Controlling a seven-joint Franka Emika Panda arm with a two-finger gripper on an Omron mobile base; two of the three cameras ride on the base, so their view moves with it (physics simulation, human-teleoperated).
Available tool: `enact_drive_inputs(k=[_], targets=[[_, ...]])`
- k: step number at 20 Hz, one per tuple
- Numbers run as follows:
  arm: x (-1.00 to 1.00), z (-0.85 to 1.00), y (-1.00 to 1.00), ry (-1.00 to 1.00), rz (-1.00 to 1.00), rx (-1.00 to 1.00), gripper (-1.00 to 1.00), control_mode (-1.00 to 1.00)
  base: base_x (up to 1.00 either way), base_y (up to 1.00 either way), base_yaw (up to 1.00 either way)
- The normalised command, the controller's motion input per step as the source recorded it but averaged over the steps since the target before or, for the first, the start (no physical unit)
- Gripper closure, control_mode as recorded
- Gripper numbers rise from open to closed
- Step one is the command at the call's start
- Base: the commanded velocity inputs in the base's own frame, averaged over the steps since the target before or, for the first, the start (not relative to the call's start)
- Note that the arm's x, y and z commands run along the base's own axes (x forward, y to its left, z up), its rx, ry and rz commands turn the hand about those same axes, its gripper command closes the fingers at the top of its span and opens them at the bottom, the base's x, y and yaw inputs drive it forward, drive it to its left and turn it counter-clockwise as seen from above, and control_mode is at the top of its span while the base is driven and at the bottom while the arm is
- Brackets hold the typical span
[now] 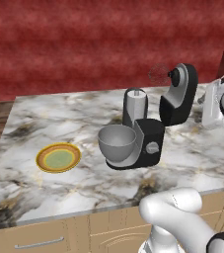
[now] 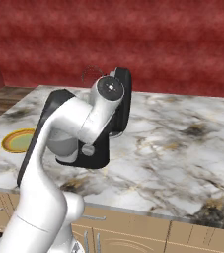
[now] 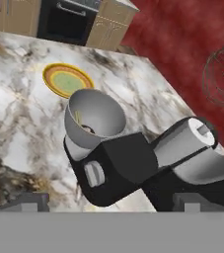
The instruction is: Add butter and sugar cubes to the stand mixer bowl and then turn on the stand mixer to begin making frosting.
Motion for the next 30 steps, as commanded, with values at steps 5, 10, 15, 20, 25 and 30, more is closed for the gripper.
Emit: enact_drive_inputs(k=[5,10,15,20,25,30], targets=[[0.37,0.04,-0.63,-0.30,0.01,0.23,-1.00,-1.00,0.00,0.00,0.00],[0.57,0.05,-0.40,-0.20,0.00,0.21,-1.00,-1.00,0.00,0.00,0.00],[0.63,0.02,-0.19,-0.12,0.00,0.18,-1.00,-1.00,0.00,0.00,0.00],[0.53,0.12,-0.35,-0.05,0.00,0.14,-1.00,-1.00,0.00,0.00,0.00],[0.14,0.17,-0.53,-0.01,0.00,0.09,-1.00,-1.00,0.00,0.00,0.00],[0.19,0.11,-0.34,0.00,0.04,0.08,-1.00,-1.00,0.00,0.00,0.00]])
